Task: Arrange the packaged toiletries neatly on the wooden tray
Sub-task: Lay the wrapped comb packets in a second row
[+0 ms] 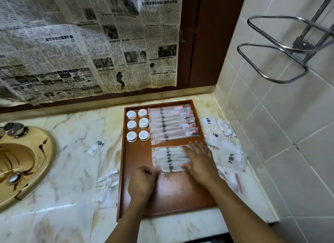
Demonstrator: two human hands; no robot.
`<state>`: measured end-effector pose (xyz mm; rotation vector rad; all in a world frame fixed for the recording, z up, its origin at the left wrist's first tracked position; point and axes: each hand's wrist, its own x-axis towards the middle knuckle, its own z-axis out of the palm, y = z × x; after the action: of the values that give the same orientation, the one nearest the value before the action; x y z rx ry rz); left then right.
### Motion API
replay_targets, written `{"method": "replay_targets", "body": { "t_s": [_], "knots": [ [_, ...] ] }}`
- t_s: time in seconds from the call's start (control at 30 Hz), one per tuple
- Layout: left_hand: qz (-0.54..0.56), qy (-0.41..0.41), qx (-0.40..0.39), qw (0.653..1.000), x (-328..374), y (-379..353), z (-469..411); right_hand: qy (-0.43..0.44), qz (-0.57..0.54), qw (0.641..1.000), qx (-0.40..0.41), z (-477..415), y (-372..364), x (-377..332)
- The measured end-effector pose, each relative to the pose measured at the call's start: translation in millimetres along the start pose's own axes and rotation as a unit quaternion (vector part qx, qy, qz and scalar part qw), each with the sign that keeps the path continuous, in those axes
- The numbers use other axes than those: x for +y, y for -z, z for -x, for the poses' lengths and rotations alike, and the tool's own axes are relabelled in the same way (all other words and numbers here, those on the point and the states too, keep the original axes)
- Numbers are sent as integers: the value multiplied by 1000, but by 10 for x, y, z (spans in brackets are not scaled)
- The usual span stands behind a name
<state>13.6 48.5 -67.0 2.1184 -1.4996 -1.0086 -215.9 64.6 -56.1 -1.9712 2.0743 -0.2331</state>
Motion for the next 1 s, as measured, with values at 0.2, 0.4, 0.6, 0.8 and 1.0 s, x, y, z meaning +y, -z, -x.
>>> {"method": "replay_targets", "body": {
  "t_s": [0.2, 0.4, 0.6, 0.8, 1.0],
  "knots": [
    [7, -4, 1, 1000, -17, -5, 0, 16, 15, 996, -91, -138, 55, -127],
    [6, -1, 1, 1000, -37, -11, 7, 14, 13, 995, -96, -129, 21, -124],
    [4, -5, -1, 1000, -23, 8, 3, 8, 8, 996, -93, -122, 9, -128],
    [9, -16, -3, 1000, -49, 19, -7, 7, 7, 996, -93, -125, -3, -115],
    [12, -24, -11, 1000, -68, 30, -12, 10, 17, 995, -96, -130, 3, -115]
  ]
}}
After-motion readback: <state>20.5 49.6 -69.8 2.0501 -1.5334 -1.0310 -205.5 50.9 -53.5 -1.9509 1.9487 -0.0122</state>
